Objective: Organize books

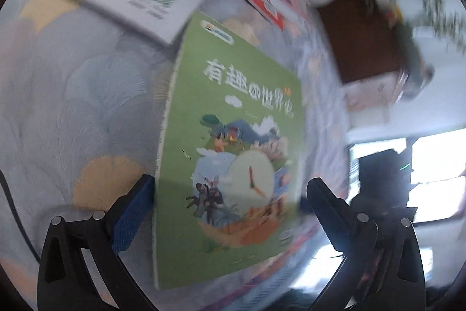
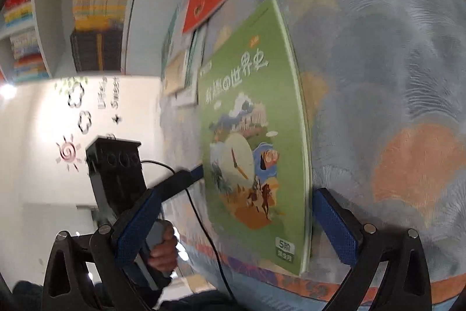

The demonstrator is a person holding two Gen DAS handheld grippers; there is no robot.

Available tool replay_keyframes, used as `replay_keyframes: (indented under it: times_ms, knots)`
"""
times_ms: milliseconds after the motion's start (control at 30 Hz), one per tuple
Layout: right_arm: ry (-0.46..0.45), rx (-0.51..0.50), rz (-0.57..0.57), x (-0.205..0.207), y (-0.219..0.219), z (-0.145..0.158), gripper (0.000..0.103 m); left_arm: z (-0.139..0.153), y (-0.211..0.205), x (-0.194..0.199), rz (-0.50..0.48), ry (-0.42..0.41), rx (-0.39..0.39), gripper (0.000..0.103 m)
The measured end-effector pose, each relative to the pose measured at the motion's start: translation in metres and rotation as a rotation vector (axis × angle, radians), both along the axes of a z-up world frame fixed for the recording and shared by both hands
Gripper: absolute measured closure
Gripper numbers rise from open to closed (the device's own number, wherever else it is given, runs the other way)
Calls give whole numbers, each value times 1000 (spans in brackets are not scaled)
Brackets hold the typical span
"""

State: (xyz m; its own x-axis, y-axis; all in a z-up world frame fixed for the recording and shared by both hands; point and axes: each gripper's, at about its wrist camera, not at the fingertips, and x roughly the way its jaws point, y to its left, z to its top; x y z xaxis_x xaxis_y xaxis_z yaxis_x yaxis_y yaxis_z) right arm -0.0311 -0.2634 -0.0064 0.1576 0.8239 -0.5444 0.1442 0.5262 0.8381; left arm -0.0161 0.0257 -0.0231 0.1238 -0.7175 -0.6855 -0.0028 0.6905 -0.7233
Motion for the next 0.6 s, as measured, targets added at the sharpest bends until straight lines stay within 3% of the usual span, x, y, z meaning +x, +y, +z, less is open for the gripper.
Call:
replay_keyframes:
  times_ms: [67, 167, 200, 300, 367, 467, 533, 567, 600]
  knots:
    - [40, 49, -6, 5, -6, -4, 0, -11, 19, 3, 54, 76, -147, 2]
    - [128, 227, -67, 6, -27, -17, 0, -23, 31, -6, 69, 161, -292, 2]
    - [139, 267, -71, 5, -31, -20, 0, -23, 29, -11, 39, 160, -303, 2]
    - [128, 322, -63, 1, -37, -22, 0, -15, 8, -30, -83, 121, -231, 2]
    - [105, 256, -42, 1, -31, -17, 0, -5, -7, -35, -92, 54, -136, 2]
    - [57, 44, 6, 1, -5, -5, 0, 0, -1, -41, 10, 42, -113, 4]
    - [-6, -59, 16, -2, 7, 7, 0, -5, 9, -40, 71, 54, -196, 7]
    - [-22, -67, 0, -5, 7, 8, 0, -12, 23, -41, 138, 83, -287, 12]
    - [-34, -51, -21, -9, 4, 8, 0, -19, 32, -41, 184, 111, -338, 28]
